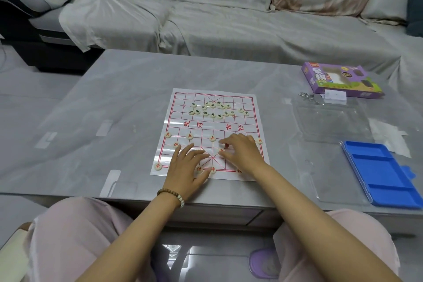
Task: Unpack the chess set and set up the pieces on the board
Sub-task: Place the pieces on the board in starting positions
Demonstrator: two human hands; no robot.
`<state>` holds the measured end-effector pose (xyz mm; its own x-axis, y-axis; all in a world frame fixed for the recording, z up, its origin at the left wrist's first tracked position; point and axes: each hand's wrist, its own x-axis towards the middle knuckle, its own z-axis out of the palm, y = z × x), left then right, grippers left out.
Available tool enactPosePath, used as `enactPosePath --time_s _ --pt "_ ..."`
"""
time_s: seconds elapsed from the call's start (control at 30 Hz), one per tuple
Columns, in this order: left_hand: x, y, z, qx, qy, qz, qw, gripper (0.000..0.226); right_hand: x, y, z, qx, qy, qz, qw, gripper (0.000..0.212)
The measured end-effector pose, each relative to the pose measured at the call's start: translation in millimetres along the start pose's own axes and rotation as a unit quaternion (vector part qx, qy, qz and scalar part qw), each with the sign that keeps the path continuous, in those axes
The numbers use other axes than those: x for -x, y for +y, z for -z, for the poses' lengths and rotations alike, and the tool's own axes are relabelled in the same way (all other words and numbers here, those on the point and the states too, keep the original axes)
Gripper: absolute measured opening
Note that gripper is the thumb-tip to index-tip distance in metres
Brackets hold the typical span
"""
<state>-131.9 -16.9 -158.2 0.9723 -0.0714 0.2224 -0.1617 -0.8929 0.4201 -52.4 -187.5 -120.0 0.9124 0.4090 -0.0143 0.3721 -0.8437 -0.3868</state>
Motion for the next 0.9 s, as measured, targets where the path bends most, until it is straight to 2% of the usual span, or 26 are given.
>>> enactPosePath --time_s 0.17,0.4,0.5,0.63,0.77,0.9 --pt "-0.5 -1.9 -1.7 -0.022 -0.004 -0.024 0.999 0.062 2.0 3.5 4.9 0.020 -0.012 0.012 1.000 0.024" --pt "0.3 2.8 -5.4 -0.018 0.006 -0.034 0.999 0.058 34.4 10.8 -0.5 0.005 0.002 0.026 1.000 0.023" --pt "0.3 8.2 -3.9 -0.022 0.010 -0.035 0.999 0.061 39.9 9.1 -2.9 0.004 0.012 0.026 1.000 0.025" --pt "-0.5 12.1 -2.7 -0.027 -0.012 -0.029 0.999 0.046 43.3 9.0 0.0 0.006 0.011 0.028 1.000 0.029" --pt "-6.2 20.1 -4.0 -0.024 -0.020 -0.035 0.999 0.046 51.9 25.8 15.2 0.000 0.047 -0.001 0.999 0.030" --pt "-13.4 30.3 -8.4 -0.034 -0.029 -0.038 0.998 0.044 67.8 40.8 17.3 0.019 0.039 -0.018 0.999 0.035"
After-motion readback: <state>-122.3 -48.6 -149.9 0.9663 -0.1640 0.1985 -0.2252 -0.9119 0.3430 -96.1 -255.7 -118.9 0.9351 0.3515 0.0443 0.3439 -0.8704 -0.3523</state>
